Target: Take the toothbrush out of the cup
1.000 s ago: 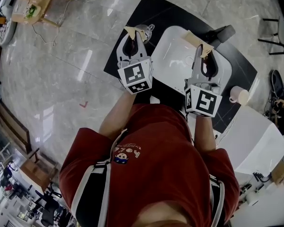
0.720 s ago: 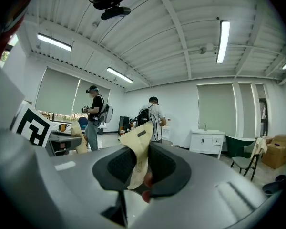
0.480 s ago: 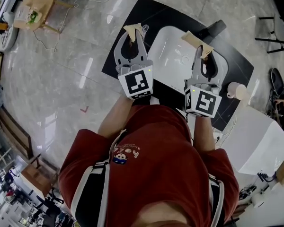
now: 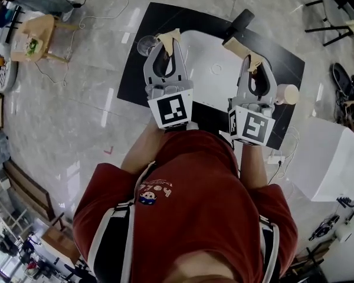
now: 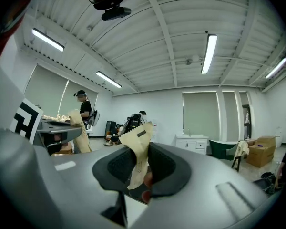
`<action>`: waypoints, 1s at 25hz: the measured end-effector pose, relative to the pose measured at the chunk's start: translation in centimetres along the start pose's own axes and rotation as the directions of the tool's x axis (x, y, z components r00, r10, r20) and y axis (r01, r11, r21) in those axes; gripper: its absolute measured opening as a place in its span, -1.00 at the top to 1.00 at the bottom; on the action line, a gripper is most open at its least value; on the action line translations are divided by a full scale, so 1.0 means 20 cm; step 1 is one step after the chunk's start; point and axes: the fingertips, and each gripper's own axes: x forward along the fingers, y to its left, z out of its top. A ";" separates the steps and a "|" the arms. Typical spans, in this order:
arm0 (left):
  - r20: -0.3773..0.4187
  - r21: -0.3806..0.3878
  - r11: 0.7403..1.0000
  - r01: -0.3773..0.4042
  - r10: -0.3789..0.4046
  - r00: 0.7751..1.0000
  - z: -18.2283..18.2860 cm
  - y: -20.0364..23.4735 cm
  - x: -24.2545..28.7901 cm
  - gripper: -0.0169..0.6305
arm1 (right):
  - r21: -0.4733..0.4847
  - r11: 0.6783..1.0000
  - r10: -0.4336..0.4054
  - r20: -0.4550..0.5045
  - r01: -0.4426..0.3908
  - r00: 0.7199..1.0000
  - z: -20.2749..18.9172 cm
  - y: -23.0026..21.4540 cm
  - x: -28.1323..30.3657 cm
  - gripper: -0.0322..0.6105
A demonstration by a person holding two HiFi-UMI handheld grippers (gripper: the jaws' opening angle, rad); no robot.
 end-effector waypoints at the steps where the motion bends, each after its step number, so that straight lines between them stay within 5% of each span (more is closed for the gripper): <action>1: 0.004 0.006 1.000 0.021 -0.021 1.000 0.01 -0.05 0.01 0.83 | -0.003 1.000 -0.020 0.000 0.020 1.000 0.00 -0.04 -0.02 0.64; 12: 0.041 -0.001 0.967 0.253 -0.253 0.967 0.10 -0.55 0.06 0.84 | 0.004 0.968 -0.250 -0.008 0.250 0.968 -0.01 -0.47 -0.27 0.64; 25: 0.042 0.001 0.953 0.302 -0.302 0.952 0.12 -0.69 0.07 0.84 | -0.003 0.963 -0.270 0.000 0.270 0.963 0.00 -0.57 -0.31 0.64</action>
